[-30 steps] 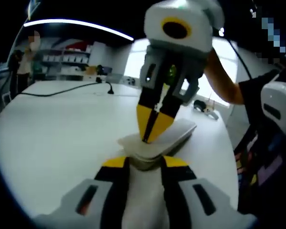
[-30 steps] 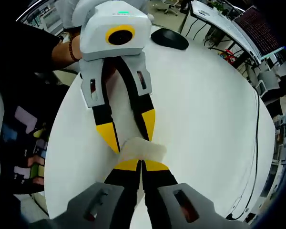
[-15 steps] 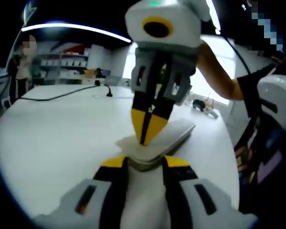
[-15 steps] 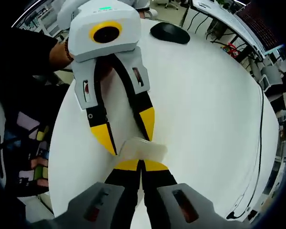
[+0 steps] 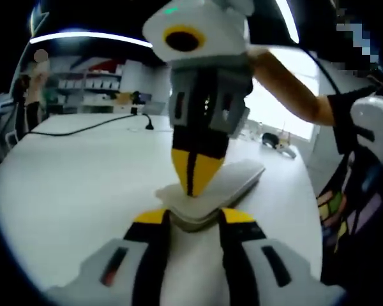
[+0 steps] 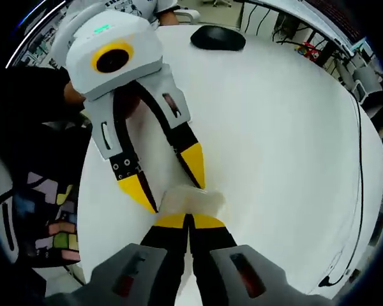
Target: Arrange the utensils inside the cutlery case until each visible utensil rests in its matching compartment.
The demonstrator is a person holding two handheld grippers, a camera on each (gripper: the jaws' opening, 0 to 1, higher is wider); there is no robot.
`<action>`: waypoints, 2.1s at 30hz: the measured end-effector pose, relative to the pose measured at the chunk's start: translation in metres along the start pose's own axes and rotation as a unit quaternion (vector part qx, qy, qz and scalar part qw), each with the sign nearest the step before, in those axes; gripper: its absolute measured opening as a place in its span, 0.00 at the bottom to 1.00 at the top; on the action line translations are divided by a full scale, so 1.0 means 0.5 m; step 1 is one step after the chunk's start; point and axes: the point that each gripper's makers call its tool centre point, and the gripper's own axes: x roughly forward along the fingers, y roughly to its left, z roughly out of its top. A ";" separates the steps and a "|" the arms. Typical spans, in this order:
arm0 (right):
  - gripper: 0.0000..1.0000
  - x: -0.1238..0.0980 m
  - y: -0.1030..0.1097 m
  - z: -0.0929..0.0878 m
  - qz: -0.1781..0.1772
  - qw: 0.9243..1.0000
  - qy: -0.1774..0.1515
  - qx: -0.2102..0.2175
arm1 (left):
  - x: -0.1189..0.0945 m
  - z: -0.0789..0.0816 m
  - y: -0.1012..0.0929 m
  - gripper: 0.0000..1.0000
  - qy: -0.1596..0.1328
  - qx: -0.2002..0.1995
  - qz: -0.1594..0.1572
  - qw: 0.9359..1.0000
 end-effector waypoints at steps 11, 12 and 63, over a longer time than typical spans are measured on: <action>0.00 -0.015 0.008 0.002 -0.045 0.996 -0.063 0.035 | -0.007 -0.002 -0.003 0.32 0.002 -0.011 0.014 1.000; 0.00 -0.022 0.011 -0.001 -0.047 0.996 -0.062 0.035 | -0.008 -0.002 -0.003 0.32 0.002 -0.012 0.016 1.000; 0.07 -0.088 0.112 -0.374 -0.115 0.974 -0.148 0.130 | -0.013 0.048 -0.022 0.25 0.014 0.055 0.048 0.997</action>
